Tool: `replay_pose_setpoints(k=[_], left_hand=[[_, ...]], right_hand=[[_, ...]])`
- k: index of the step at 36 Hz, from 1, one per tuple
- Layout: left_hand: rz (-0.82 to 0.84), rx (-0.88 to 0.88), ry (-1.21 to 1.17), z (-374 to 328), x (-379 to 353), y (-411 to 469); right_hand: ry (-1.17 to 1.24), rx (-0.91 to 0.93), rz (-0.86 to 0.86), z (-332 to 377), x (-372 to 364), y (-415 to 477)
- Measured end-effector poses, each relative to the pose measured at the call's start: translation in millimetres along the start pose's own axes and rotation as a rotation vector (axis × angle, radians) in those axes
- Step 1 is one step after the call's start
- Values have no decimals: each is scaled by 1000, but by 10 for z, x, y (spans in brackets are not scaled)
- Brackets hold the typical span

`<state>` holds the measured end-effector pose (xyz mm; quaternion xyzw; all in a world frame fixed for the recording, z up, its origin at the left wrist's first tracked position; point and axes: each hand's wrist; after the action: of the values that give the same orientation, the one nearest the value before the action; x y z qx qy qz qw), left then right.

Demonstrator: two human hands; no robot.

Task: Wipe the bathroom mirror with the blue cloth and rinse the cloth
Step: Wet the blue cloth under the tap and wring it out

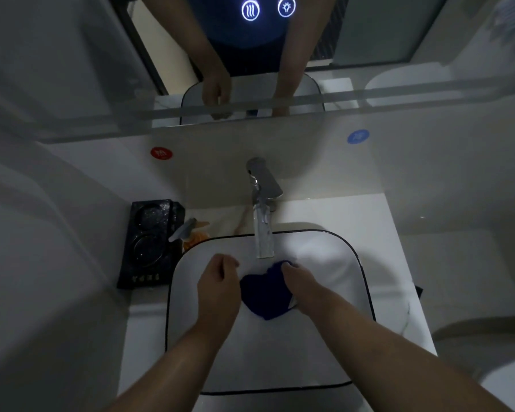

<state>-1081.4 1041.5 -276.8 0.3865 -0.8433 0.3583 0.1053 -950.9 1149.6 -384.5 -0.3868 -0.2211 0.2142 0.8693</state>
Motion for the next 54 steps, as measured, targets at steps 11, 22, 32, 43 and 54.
replay_pose_setpoints(k=[11, 22, 32, 43, 54], left_hand=[[128, -230, 28, -1014, -9, 214], [459, 130, 21, -1723, -153, 234], [408, 57, -93, -1598, -188, 249], [390, 68, -185, -1515, -232, 243], [123, -35, 2, -1383, 142, 471]], right_hand=[[89, -75, 62, -158, -23, 126], [10, -76, 91, -50, -14, 85], [197, -104, 57, -95, -12, 76], [131, -117, 95, -27, 14, 24], [106, -108, 112, 3, 31, -9]])
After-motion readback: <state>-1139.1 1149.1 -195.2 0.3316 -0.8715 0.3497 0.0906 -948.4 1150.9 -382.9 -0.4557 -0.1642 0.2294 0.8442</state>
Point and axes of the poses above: each hand's wrist, its own y-axis towards the middle knuckle, its own x-axis out of the back of the hand, z = x × y, and after that the axes turned 9 degrees about x, right-handed
